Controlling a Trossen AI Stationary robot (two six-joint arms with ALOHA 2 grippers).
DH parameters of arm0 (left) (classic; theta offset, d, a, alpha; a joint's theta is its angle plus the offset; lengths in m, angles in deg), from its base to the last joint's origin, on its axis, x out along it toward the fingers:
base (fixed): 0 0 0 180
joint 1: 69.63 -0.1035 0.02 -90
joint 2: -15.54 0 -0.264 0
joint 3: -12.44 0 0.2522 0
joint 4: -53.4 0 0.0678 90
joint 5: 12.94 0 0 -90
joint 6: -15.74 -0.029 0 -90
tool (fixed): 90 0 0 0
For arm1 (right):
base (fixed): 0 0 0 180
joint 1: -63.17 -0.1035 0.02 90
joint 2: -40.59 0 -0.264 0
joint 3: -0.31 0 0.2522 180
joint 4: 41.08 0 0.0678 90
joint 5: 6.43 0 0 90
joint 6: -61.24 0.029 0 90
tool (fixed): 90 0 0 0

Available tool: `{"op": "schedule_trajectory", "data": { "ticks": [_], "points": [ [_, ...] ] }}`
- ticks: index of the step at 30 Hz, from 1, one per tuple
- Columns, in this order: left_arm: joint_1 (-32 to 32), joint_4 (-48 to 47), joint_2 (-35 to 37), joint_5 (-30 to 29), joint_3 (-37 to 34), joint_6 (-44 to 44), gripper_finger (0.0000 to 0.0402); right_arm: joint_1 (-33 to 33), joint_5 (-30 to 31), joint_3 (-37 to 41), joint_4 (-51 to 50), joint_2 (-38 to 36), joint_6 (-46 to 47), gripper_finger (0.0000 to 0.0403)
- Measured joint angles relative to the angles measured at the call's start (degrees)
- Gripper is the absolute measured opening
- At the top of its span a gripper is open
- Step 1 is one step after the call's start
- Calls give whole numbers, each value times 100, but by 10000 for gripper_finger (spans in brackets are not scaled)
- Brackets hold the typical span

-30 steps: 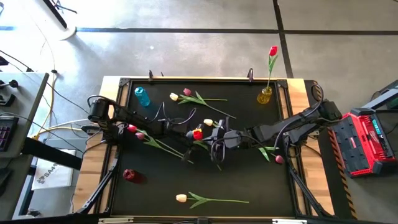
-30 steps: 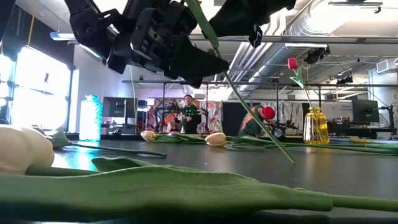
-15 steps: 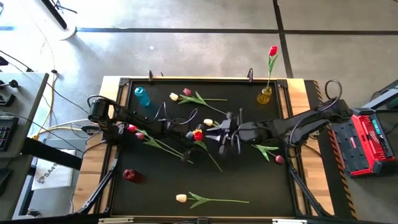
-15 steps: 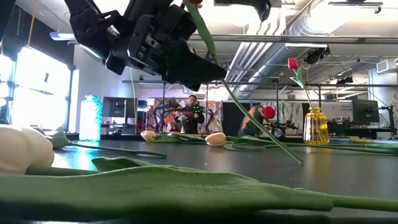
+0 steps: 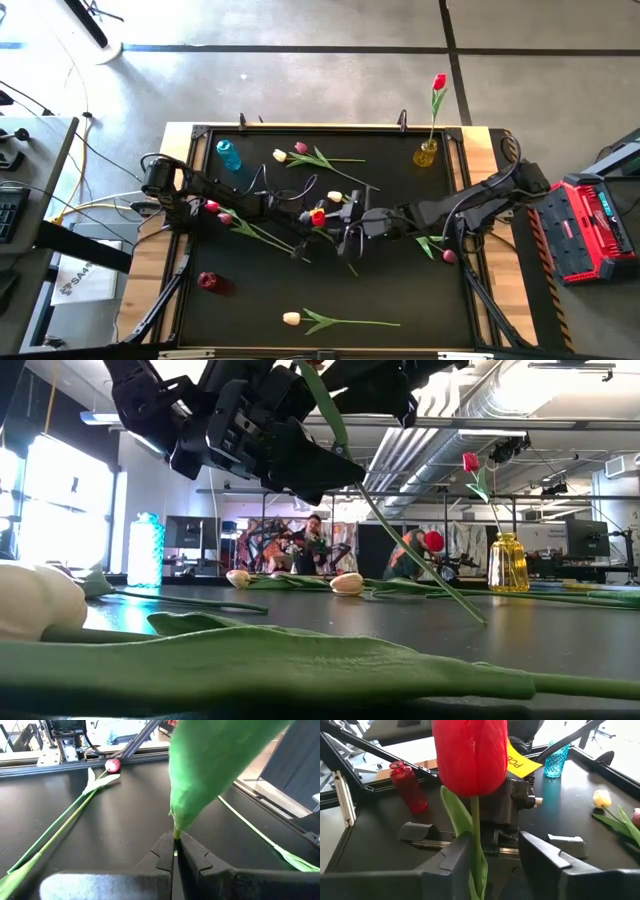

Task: Sort flowers into vase by color
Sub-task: Put the right red tulip into the yellow vase

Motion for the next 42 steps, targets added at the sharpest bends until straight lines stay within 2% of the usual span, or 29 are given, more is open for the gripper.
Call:
{"op": "schedule_trajectory", "data": {
  "ticks": [4,7,9,14,18,26,34,42],
  "points": [
    [0,-2,0,-29,0,0,0,2,-272,0,-3,0,26,94],
    [4,-1,0,-299,0,11,0,-2,-249,0,-69,2,-95,31],
    [4,0,0,-471,0,20,0,-41,-157,0,-70,2,-284,10],
    [2,21,0,-560,1,16,3,-136,477,0,-90,4,-343,3],
    [0,31,0,-575,4,0,24,-273,1060,0,-47,-72,-526,1],
    [-51,-21,-9,-582,0,60,67,-725,3009,0,-179,-613,-750,0],
    [-186,-146,-9,-597,0,321,74,-1091,4680,0,-620,-1200,-577,0],
    [-267,-245,-9,-597,0,410,74,-1141,5453,0,-1578,-1642,24,0]
  ]
}}
